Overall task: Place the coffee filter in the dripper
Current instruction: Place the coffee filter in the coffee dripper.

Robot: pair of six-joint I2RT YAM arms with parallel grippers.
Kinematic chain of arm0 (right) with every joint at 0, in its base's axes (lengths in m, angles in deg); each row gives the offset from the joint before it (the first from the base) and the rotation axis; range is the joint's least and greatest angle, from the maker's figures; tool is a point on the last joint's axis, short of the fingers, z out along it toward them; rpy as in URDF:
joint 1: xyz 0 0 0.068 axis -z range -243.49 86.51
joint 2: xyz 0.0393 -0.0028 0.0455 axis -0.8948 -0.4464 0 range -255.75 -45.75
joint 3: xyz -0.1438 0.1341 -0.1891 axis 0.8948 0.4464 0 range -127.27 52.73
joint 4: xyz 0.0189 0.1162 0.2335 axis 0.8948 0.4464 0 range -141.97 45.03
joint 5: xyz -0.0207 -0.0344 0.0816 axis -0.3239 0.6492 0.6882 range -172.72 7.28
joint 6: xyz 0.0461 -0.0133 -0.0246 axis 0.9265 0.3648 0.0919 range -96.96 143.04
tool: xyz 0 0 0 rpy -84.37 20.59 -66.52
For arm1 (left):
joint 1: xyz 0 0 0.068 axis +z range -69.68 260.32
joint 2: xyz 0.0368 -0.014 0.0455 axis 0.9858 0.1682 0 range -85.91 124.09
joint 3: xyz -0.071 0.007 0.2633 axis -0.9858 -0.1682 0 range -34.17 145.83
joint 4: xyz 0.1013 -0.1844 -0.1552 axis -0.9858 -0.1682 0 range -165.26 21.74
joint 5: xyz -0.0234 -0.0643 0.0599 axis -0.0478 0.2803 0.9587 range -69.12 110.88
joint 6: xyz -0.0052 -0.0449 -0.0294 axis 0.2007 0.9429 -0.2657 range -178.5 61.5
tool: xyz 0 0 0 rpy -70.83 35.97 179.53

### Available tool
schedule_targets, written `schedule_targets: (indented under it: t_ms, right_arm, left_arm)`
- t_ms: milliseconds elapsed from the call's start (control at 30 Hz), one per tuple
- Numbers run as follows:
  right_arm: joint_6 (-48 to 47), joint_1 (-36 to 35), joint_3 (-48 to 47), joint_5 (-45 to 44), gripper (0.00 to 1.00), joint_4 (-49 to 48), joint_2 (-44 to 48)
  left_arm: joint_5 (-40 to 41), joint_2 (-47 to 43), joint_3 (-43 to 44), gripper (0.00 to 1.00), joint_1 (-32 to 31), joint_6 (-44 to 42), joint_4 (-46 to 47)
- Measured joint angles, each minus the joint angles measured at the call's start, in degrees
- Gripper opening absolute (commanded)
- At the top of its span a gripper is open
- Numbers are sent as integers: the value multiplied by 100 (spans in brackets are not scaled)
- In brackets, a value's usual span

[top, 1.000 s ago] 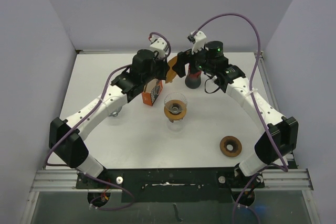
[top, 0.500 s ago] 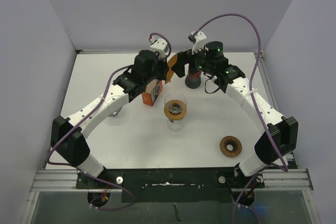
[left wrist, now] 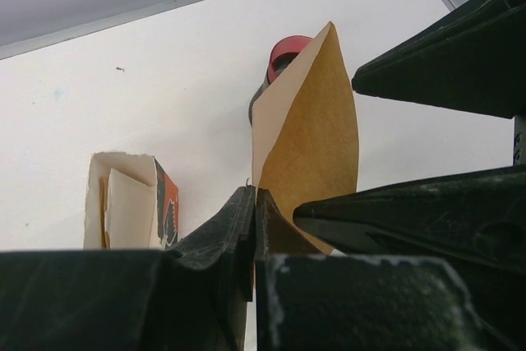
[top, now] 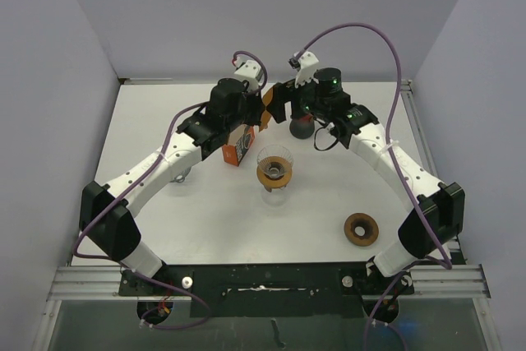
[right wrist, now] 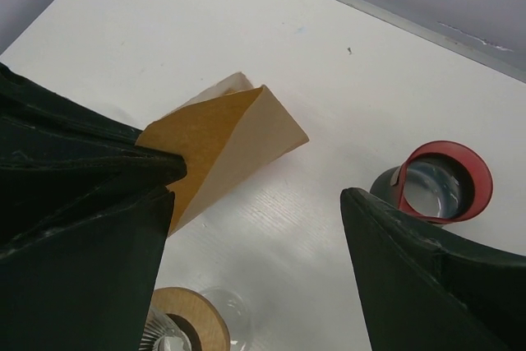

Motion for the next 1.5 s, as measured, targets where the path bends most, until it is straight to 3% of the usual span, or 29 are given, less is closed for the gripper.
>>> schedule_targets:
  t_ms: [533,1033,1500]
  right_arm:
    - [-299,-22,-17,-863,72,166,-33]
    - [-743,-129,-28,-1429,75,170,-66]
    - [-940,-129,-59,-1650,75,295,-131]
  left_arm:
    - [-7,0,0,0,0,35,133]
    - [-363,-7,-57,0,4,28,214]
    - [-24,-55,-127,0,4,-437,219]
